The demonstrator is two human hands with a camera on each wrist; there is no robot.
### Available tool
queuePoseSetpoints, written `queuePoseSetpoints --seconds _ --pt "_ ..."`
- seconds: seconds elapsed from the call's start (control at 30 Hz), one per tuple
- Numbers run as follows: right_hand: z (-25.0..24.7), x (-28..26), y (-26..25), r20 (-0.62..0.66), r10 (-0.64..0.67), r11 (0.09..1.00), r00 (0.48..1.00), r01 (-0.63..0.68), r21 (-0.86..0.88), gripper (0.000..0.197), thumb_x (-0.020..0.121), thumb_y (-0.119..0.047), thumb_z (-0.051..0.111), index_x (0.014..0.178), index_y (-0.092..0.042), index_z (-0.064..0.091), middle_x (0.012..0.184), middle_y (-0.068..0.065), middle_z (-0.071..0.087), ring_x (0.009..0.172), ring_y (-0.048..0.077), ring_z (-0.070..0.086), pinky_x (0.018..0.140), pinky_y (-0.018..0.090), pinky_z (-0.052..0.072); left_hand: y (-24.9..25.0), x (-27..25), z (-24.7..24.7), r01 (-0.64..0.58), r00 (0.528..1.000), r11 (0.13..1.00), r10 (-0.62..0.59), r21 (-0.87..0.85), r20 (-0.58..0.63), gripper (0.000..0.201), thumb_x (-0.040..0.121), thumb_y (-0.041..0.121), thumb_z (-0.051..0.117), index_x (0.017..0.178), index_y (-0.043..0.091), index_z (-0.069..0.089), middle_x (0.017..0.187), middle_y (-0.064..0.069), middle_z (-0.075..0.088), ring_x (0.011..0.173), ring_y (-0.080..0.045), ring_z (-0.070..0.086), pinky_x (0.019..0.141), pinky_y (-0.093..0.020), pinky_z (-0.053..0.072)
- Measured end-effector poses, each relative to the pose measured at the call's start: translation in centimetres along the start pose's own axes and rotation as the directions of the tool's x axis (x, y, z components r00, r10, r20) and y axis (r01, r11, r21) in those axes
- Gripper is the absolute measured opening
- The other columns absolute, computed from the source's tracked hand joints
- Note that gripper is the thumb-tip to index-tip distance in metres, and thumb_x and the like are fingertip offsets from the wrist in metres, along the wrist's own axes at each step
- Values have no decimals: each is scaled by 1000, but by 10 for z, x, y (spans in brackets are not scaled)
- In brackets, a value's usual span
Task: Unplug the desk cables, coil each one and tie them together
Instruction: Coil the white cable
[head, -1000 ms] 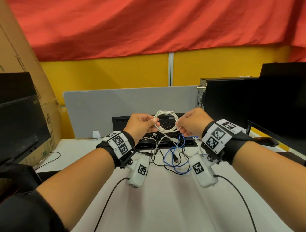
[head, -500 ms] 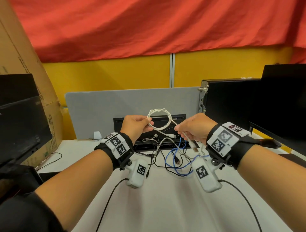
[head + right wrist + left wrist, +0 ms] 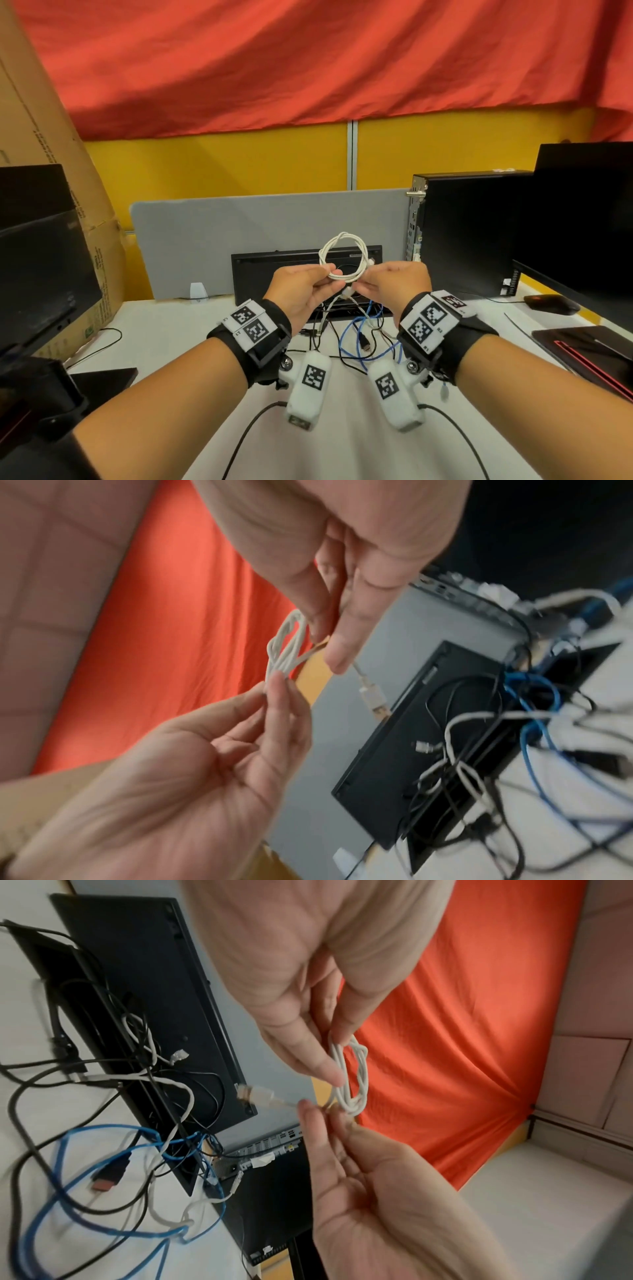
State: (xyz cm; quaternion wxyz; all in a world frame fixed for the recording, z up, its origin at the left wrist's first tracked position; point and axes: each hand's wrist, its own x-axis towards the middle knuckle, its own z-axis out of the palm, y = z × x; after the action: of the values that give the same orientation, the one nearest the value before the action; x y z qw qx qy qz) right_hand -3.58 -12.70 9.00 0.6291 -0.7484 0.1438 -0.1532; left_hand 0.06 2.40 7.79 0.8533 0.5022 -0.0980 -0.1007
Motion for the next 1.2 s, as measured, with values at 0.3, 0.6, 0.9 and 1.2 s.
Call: queuePoseSetpoints --seconds 0.3,0.6,0.9,1.2 --pt "11 -7 2 20 87 846 996 -85 526 16 83 -8 70 90 6 68 87 23 73 82 32 73 73 34 60 -10 -1 5 29 999 999 -30 -35 -37 12 90 -6 58 95 -13 66 89 -24 73 86 -28 73 70 -26 60" --pt "9 -6 6 -34 90 901 995 -67 430 10 79 1 74 85 6 69 87 25 72 84 33 73 83 41 58 -15 -3 6 86 996 995 -86 -57 8 16 93 -5 55 103 -16 62 95 -27 71 90 -29 73 73 -28 60" --pt "11 -15 0 106 154 821 982 -187 539 14 89 6 60 101 1 64 91 19 72 75 24 71 62 28 59 -13 0 2 146 989 987 -146 60 -11 16 94 -2 51 98 -13 62 90 -22 74 84 -26 74 64 -28 60" --pt "18 -11 -2 201 107 863 974 -192 468 14 97 -8 51 100 -13 64 90 2 69 86 16 63 87 35 41 -5 -1 -8 165 986 979 -165 119 -10 17 93 0 57 105 -8 65 97 -21 73 92 -27 73 75 -31 60"
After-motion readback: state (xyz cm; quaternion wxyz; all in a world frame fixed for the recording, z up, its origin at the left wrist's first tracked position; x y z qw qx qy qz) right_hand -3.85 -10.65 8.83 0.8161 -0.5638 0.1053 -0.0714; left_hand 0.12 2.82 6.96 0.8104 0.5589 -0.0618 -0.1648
